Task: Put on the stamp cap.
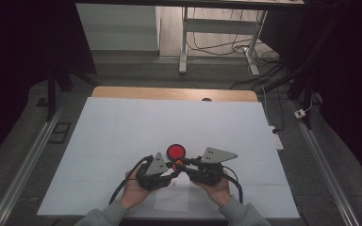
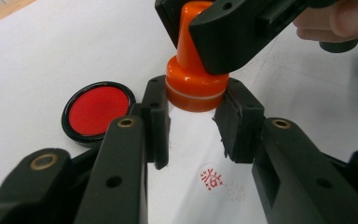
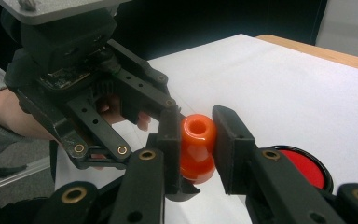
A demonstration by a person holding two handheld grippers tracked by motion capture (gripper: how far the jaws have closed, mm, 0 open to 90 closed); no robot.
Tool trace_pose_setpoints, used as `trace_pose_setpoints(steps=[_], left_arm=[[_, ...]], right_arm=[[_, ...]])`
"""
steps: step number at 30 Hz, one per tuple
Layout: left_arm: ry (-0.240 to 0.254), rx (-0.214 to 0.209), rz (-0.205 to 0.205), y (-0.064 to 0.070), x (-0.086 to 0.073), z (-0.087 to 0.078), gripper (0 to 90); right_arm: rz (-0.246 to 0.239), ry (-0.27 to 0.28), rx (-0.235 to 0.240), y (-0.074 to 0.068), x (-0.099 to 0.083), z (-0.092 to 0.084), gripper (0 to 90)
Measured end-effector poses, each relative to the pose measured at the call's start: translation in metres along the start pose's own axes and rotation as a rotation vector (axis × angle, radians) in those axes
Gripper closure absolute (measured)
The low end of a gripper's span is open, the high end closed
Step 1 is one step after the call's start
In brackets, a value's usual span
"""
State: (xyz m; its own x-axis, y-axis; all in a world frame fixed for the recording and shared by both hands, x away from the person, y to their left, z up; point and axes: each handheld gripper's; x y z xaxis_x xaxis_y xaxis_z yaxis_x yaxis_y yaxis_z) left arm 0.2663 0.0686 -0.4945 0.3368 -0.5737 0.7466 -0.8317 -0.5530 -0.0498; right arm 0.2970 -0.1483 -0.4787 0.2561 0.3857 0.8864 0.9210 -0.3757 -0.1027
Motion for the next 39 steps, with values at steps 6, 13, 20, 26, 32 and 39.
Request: trace_pose_setpoints(steps=[6, 13, 20, 26, 32, 39], left_arm=[[-0.017, 0.005, 0.004, 0.0, 0.0, 0.001, 65.1], [-0.028, 0.003, -0.003, 0.001, 0.0, 0.002, 65.1], [-0.041, 0.001, -0.006, 0.0, -0.001, 0.002, 65.1], [-0.052, 0.006, -0.008, 0.0, -0.002, 0.003, 65.1], [-0.047, -0.002, -0.004, -0.002, -0.002, 0.004, 65.0], [-0.035, 0.006, 0.011, -0.002, -0.003, 0.003, 64.8]], right_arm=[[0.003, -0.007, -0.007, -0.001, -0.002, 0.002, 72.9], [-0.001, -0.011, -0.012, -0.002, -0.003, 0.003, 73.1], [-0.006, 0.0, -0.028, -0.004, -0.007, 0.006, 73.2], [0.01, 0.017, -0.028, -0.004, -0.011, 0.007, 73.3], [0.013, 0.021, -0.036, -0.004, -0.012, 0.008, 73.2], [0.012, 0.022, -0.036, -0.004, -0.011, 0.007, 72.9]])
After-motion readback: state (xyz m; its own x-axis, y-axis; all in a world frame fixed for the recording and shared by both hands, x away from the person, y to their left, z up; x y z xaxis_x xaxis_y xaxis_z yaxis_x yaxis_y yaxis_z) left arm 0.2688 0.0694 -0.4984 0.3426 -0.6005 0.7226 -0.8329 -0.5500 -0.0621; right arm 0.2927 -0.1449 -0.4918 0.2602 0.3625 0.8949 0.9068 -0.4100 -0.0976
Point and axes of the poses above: each handheld gripper's, and its own axes: z roughly forward along the jaws, x roughly out of its top, y roughly to its right, and after that the axes turned 8 degrees about -y, right-handed
